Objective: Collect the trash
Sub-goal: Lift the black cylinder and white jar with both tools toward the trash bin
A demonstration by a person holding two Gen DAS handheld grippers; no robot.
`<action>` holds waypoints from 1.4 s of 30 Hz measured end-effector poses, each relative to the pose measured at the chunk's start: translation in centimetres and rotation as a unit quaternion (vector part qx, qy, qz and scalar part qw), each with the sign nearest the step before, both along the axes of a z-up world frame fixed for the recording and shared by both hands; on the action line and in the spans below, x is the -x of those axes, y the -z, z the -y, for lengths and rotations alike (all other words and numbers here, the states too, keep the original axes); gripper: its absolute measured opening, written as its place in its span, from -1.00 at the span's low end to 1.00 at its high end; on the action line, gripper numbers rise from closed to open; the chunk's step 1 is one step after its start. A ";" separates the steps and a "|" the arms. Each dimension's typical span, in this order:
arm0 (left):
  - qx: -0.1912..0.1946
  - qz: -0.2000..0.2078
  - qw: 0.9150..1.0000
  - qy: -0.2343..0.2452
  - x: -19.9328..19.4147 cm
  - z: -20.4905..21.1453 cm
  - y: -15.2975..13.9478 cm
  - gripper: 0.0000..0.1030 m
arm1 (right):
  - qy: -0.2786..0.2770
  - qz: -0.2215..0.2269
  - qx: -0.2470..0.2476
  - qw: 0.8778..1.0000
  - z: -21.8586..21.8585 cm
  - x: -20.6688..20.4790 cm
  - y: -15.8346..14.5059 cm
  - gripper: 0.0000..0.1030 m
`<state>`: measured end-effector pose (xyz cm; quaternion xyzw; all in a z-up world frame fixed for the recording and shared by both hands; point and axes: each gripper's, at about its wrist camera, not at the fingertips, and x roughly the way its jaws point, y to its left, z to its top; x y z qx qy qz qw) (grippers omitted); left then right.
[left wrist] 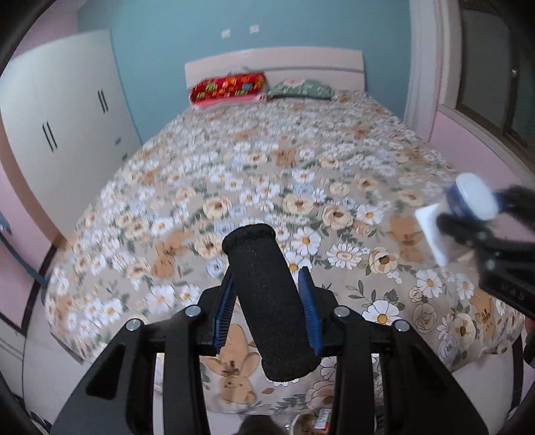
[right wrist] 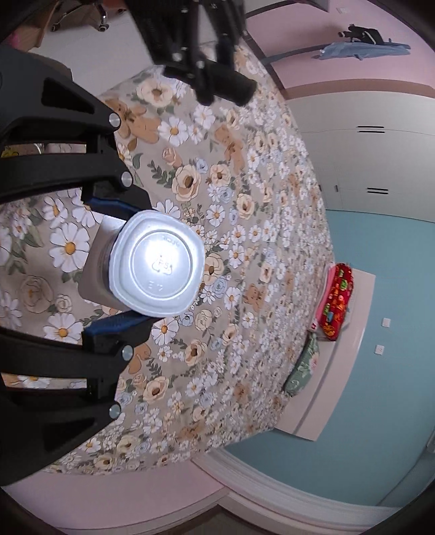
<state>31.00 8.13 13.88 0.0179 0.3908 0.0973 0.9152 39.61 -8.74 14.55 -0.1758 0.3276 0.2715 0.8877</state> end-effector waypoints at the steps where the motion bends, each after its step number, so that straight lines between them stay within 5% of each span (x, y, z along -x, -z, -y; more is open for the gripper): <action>1: -0.003 0.006 1.000 0.006 0.5 0.1 -0.8 -0.23 | 0.001 0.002 -0.003 1.000 0.3 0.7 -0.7 -0.04; 10: -0.023 0.051 0.997 0.051 5.1 1.7 -6.7 -0.23 | 0.004 0.030 -0.004 1.000 1.8 7.6 -6.0 -0.04; 21: -0.049 0.081 0.992 0.085 10.5 4.2 -9.3 -0.23 | -0.004 0.061 0.001 0.998 3.4 15.3 -9.1 -0.04; 34: -0.058 0.074 0.987 0.133 15.0 6.3 -7.3 -0.23 | -0.017 0.054 0.007 0.998 3.7 20.2 -7.9 -0.04; 42: -0.067 0.051 0.986 0.145 16.5 6.7 -3.6 -0.23 | -0.029 0.031 0.008 0.999 3.8 21.5 -5.0 -0.04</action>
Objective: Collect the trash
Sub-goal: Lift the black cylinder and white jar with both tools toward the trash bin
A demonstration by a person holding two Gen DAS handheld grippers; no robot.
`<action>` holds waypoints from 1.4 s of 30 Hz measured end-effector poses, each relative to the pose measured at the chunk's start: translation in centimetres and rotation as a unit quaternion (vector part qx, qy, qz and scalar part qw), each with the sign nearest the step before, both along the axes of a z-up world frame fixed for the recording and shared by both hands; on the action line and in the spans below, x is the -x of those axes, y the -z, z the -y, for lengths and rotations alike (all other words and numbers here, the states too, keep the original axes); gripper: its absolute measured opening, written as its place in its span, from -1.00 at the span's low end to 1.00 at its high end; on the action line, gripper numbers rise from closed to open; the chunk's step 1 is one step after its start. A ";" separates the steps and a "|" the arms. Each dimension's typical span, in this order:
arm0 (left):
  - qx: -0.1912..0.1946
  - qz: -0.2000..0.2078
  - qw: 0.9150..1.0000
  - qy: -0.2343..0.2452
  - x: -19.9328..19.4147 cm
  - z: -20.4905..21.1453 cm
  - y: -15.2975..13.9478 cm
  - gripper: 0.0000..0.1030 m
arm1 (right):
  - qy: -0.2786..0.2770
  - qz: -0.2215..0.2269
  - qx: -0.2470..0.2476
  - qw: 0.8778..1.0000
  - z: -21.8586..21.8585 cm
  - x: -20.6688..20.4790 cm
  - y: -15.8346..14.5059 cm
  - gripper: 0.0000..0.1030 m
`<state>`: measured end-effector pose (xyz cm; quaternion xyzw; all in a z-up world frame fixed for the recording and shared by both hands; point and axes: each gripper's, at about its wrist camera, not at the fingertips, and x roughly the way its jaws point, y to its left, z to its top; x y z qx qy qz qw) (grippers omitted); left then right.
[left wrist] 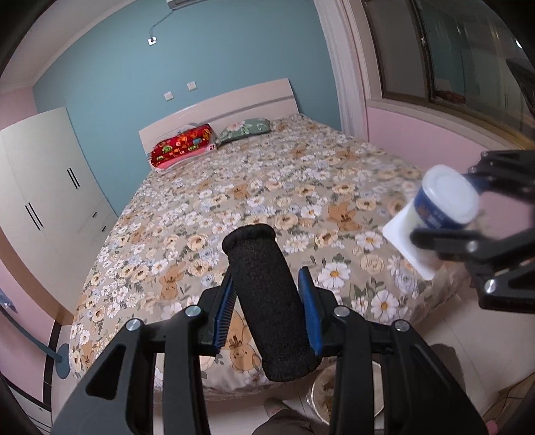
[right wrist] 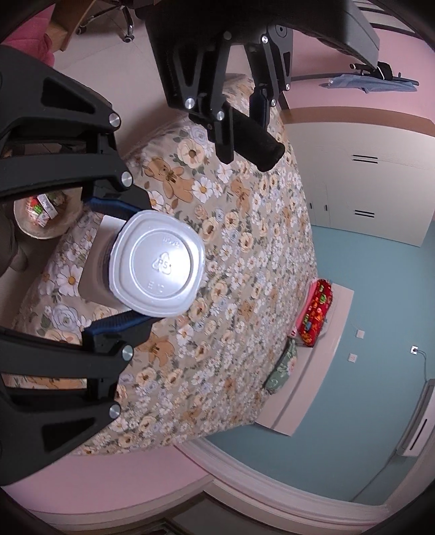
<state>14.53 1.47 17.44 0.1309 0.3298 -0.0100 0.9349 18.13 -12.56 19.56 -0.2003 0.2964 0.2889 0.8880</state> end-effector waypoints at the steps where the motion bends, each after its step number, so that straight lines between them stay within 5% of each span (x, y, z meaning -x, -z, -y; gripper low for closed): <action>1: 0.003 -0.005 1.000 0.001 0.0 -0.1 0.4 -0.23 | 0.000 -0.004 0.000 1.000 0.1 0.0 0.6 -0.04; 18: 0.027 -0.135 0.990 0.027 -0.5 -0.1 14.4 -0.23 | -0.010 -0.120 0.029 0.992 0.0 -0.9 13.8 -0.04; 42: 0.050 -0.282 0.957 0.040 -2.0 1.3 31.1 -0.23 | 0.013 -0.257 0.063 0.964 0.4 -1.7 31.4 -0.04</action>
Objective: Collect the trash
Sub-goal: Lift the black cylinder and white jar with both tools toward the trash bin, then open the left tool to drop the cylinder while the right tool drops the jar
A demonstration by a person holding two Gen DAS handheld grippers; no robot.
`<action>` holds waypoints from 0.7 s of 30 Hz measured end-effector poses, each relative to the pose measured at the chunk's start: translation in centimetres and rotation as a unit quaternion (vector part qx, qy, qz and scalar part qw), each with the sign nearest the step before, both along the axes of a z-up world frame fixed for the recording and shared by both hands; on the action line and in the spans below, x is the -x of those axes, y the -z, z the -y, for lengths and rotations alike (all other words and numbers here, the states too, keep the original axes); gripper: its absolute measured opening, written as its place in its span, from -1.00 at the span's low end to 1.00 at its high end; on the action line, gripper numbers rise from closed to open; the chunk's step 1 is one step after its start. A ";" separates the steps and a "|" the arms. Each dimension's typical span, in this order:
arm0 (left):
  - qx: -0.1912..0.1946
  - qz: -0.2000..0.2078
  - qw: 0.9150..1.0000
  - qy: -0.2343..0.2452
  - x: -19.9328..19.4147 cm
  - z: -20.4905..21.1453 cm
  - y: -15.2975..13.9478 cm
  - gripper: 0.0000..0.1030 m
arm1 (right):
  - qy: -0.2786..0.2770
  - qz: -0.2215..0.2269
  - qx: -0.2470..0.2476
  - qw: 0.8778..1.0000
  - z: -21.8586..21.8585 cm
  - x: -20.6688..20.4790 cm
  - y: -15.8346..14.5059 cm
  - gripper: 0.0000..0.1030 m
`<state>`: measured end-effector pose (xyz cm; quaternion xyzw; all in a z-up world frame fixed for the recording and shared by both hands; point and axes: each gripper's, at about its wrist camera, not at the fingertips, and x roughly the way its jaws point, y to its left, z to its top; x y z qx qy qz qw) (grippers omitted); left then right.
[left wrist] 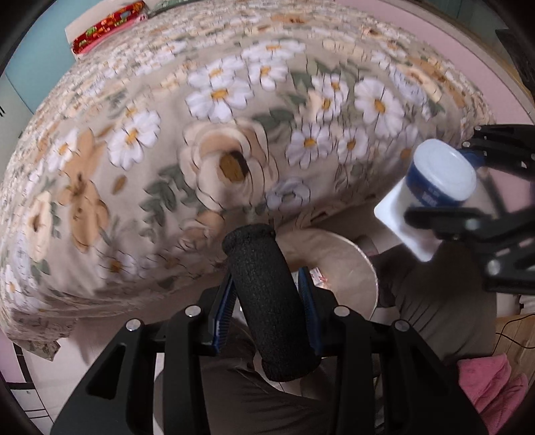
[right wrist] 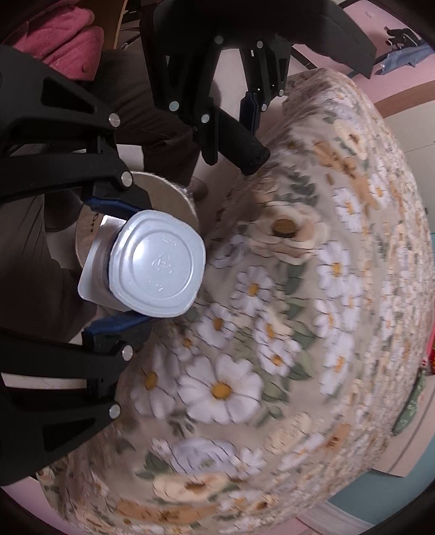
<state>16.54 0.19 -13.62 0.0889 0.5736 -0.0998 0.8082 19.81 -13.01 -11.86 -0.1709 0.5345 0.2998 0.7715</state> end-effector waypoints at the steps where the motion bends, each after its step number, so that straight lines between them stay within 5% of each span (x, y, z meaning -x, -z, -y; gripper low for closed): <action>1: 0.001 -0.008 1.000 -0.001 -0.1 0.1 0.9 -0.23 | 0.001 -0.009 0.001 1.000 0.0 0.0 0.9 -0.04; 21: 0.000 -0.124 0.992 -0.014 -1.1 1.5 14.8 -0.23 | 0.001 -0.130 0.055 0.990 -2.2 1.0 16.6 -0.04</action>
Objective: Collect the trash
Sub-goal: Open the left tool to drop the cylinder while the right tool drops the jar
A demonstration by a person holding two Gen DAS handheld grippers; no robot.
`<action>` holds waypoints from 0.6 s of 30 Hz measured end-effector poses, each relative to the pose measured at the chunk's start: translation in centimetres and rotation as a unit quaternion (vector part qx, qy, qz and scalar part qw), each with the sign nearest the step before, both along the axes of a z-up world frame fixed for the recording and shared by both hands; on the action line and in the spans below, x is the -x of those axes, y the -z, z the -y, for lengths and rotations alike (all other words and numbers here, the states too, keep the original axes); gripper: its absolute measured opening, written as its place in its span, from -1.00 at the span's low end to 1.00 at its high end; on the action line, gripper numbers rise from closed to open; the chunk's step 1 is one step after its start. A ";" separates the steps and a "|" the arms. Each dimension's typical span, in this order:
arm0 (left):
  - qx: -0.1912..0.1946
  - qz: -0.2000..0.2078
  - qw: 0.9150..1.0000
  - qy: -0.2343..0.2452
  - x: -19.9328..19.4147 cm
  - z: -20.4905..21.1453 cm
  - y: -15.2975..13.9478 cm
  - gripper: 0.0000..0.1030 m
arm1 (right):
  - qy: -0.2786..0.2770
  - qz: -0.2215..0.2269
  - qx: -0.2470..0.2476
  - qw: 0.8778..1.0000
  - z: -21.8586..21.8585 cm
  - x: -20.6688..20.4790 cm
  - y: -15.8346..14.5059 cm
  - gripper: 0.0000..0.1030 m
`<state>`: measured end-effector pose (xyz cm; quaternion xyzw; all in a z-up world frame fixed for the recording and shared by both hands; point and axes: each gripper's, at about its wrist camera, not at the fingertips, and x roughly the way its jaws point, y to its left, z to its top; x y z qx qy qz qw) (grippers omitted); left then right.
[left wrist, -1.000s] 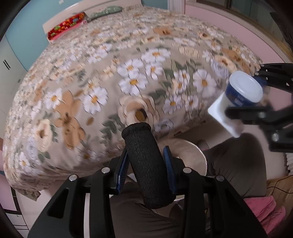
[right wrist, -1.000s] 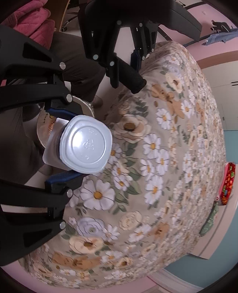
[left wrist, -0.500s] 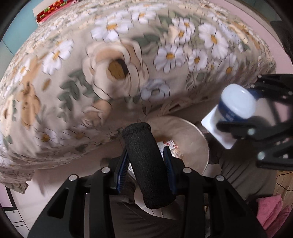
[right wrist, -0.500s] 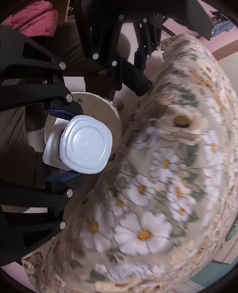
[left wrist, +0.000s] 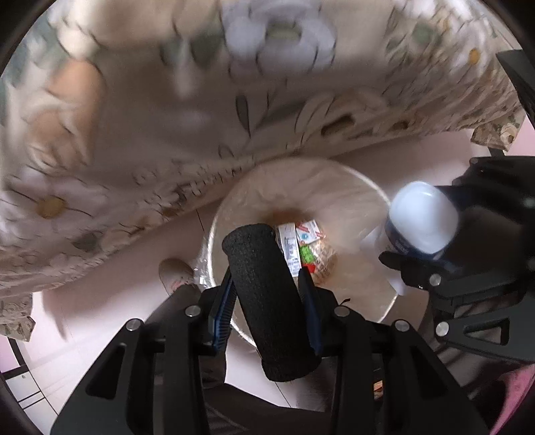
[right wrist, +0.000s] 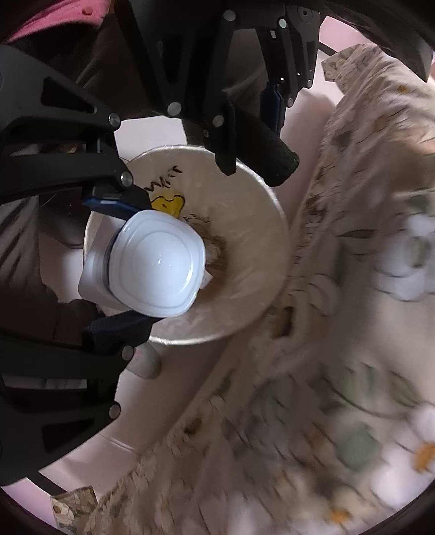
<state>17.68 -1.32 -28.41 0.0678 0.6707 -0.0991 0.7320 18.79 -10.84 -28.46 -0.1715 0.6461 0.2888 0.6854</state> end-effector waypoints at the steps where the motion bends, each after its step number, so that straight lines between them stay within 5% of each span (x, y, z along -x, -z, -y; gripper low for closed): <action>1: 0.001 -0.006 1.000 -0.004 -0.1 -0.1 0.7 -0.23 | 0.001 -0.008 0.003 1.000 -0.1 0.0 0.9 -0.04; 18: 0.031 -0.116 0.989 -0.085 -0.8 -1.1 11.1 -0.22 | 0.041 -0.110 0.036 0.992 -0.6 -0.9 10.2 -0.03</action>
